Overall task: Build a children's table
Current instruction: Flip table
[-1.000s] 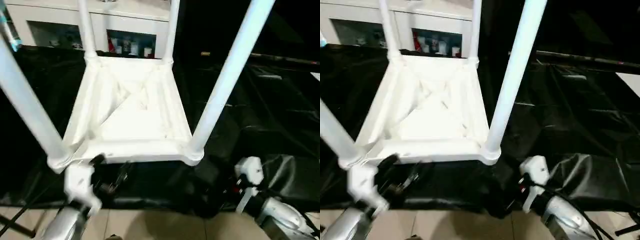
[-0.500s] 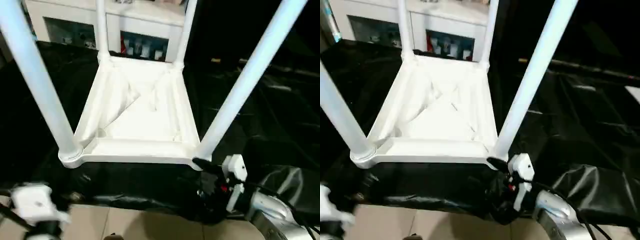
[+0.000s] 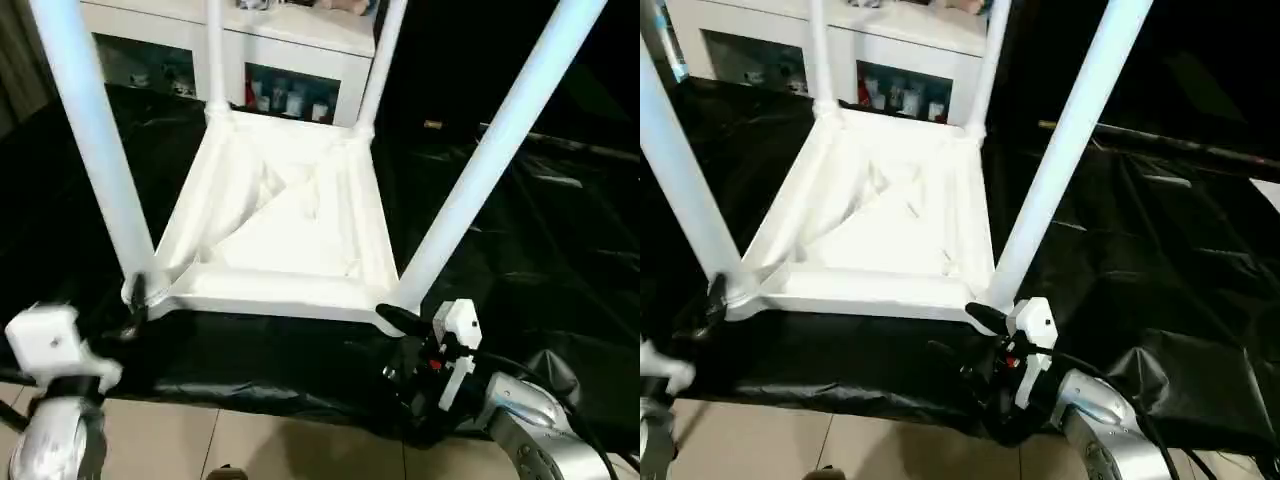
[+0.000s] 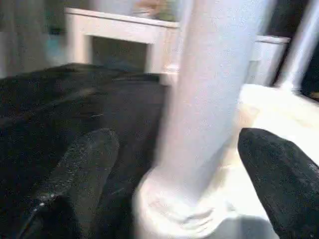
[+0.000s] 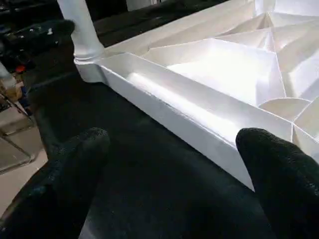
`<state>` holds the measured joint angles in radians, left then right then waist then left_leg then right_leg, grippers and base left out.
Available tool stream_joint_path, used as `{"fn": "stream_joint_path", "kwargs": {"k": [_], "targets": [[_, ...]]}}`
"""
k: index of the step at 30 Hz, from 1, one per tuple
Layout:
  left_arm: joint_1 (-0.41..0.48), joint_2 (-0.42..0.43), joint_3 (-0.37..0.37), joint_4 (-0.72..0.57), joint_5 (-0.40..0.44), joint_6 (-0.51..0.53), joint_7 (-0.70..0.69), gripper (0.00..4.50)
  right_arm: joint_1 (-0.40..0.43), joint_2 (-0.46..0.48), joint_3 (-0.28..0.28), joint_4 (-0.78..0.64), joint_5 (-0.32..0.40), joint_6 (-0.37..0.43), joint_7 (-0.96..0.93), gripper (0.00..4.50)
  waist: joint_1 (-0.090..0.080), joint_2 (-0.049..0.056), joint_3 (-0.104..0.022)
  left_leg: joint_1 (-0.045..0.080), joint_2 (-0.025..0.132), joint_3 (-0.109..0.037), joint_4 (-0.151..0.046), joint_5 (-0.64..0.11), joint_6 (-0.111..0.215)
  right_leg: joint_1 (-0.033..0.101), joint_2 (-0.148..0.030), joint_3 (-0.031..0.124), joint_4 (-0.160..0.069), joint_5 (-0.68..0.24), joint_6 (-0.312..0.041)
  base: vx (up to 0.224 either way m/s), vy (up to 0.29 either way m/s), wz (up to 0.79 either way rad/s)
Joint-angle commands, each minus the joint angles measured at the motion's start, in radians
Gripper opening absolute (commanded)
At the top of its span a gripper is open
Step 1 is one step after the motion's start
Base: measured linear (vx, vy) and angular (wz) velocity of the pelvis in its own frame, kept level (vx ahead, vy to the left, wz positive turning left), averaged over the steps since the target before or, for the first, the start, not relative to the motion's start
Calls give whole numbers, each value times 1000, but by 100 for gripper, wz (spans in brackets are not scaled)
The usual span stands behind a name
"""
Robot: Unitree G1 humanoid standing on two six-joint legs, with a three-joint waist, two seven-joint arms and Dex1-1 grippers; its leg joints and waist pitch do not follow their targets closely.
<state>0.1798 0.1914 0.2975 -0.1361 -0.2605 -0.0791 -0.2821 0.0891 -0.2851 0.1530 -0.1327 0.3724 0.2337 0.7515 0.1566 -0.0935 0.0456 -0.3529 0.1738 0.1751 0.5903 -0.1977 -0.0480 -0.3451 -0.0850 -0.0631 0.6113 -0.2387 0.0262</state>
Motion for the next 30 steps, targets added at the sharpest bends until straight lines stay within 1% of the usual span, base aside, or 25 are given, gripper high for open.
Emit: {"fn": "stream_joint_path", "kwargs": {"k": [1,2,3,4,5,6,7,9,11,12,13,14,15,16,17,18,19,22,23,24,26,27,28,29,30], "targets": [[-13,4,-27,16,-27,19,-49,448,-10,-4,-4,12,-16,-9,1,450,-4,32,-34,14,66,-37,-103,-363,-73,3,-65,52,-76,-119,-118,0,0,0],[-24,13,-30,31,-37,19,-69,448,-15,-4,0,16,-16,-11,5,450,-4,31,-35,11,68,-38,-104,-356,-73,6,-67,52,-75,-107,-120,0,0,0],[-33,19,-32,44,-38,22,-77,448,-17,-3,1,18,-15,-12,7,450,-6,36,-37,12,67,-37,-102,-344,-72,6,-66,51,-73,-84,-124,0,0,0],[-40,22,-32,53,-37,20,-80,448,-19,-3,2,20,-14,-13,9,450,-8,35,-37,11,68,-38,-102,-337,-71,8,-66,51,-71,-69,-127,0,0,0],[-54,26,-33,69,-35,17,-85,448,-22,-2,3,22,-13,-13,13,450,-9,34,-39,12,66,-36,-99,-313,-65,9,-64,51,-68,-33,-131,0,0,0],[-92,39,-33,111,-27,19,-90,448,-32,0,8,32,-15,-16,14,450,-9,27,-41,10,65,-35,-96,-283,-55,11,-64,50,-64,-6,-134,0,0,0],[-119,45,-31,141,-20,11,-90,448,-40,3,11,38,-18,-17,13,450,-9,29,-41,14,63,-31,-94,-276,-50,7,-63,51,-66,-7,-137,0,0,0],[-164,57,-29,191,-13,20,-81,448,-53,7,15,48,-22,-18,10,450,-9,30,-40,12,64,-33,-97,-282,-55,10,-66,51,-65,-29,-137,0,0,0],[-209,68,-24,239,-11,34,-71,448,-64,9,21,55,-23,-17,11,450,-12,32,-42,13,66,-34,-96,-286,-63,11,-68,50,-64,-29,-143,0,0,0],[-241,71,-18,267,-8,48,-54,448,-73,9,27,60,-27,-15,12,450,-11,38,-43,14,65,-34,-95,-282,-64,10,-68,50,-62,-22,-146,0,0,0],[-245,72,-18,271,-8,50,-52,448,-74,9,28,61,-27,-14,11,450,-12,35,-44,14,64,-33,-94,-275,-62,11,-67,50,-62,-11,-148,0,0,0],[-252,65,-13,269,-26,58,-53,448,-76,10,31,61,-25,-7,12,450,-15,39,-43,12,66,-34,-94,-268,-60,14,-69,49,-60,5,-161,0,0,0],[-252,64,-13,268,-29,58,-54,448,-76,10,31,61,-25,-6,12,450,-13,39,-43,13,66,-33,-94,-269,-60,13,-69,49,-60,2,-165,0,0,0],[-250,54,-12,261,-50,62,-63,448,-77,11,32,62,-23,-2,13,450,-13,39,-43,12,67,-33,-94,-270,-59,14,-70,49,-60,-1,-167,0,0,0],[-246,49,-13,255,-61,69,-67,448,-78,13,33,64,-24,-3,13,450,-12,41,-43,13,68,-32,-93,-274,-60,14,-72,50,-59,-3,-176,0,0,0],[-243,46,-13,257,-63,75,-63,429,-78,15,34,67,-27,-4,13,450,-12,43,-43,13,67,-32,-94,-276,-59,14,-71,50,-60,-5,-178,0,0,0],[-239,44,-14,257,-63,79,-60,419,-79,17,35,69,-30,-5,13,450,-12,42,-42,13,67,-31,-94,-279,-58,13,-71,51,-61,-9,-179,0,0,0],[-229,38,-14,247,-70,82,-61,407,-79,19,38,69,-31,-4,13,450,-11,42,-41,11,68,-33,-96,-295,-54,14,-73,52,-65,-53,-173,0,0,0],[-217,33,-14,232,-81,86,-65,384,-76,19,39,69,-33,-5,13,450,-12,41,-40,10,69,-33,-97,-295,-53,15,-73,52,-65,-58,-171,0,0,0],[-211,30,-11,228,-86,91,-61,384,-77,19,41,70,-33,-6,13,450,-13,37,-40,9,69,-33,-97,-295,-51,15,-73,52,-67,-66,-170,0,0,0],[-195,21,-5,215,-91,92,-54,363,-78,19,44,73,-34,-8,12,450,-12,42,-41,10,69,-32,-95,-286,-48,13,-72,52,-66,-61,-172,0,0,0],[-188,15,-1,206,-94,96,-46,353,-78,19,45,75,-35,-9,12,450,-12,41,-41,9,70,-33,-96,-283,-47,14,-72,52,-66,-57,-171,0,0,0],[-187,15,0,206,-94,96,-45,339,-78,19,45,76,-35,-9,12,450,-12,32,-40,8,70,-31,-96,-282,-44,14,-72,52,-67,-59,-171,0,0,0],[-183,11,3,201,-98,102,-41,330,-80,20,46,79,-36,-11,12,450,-12,32,-40,9,70,-31,-96,-277,-40,13,-72,52,-67,-62,-169,0,0,0],[-179,9,2,197,-100,101,-44,325,-81,21,46,83,-37,-13,13,450,-10,36,-41,10,70,-31,-96,-278,-41,12,-72,52,-66,-66,-168,0,0,0]]}}
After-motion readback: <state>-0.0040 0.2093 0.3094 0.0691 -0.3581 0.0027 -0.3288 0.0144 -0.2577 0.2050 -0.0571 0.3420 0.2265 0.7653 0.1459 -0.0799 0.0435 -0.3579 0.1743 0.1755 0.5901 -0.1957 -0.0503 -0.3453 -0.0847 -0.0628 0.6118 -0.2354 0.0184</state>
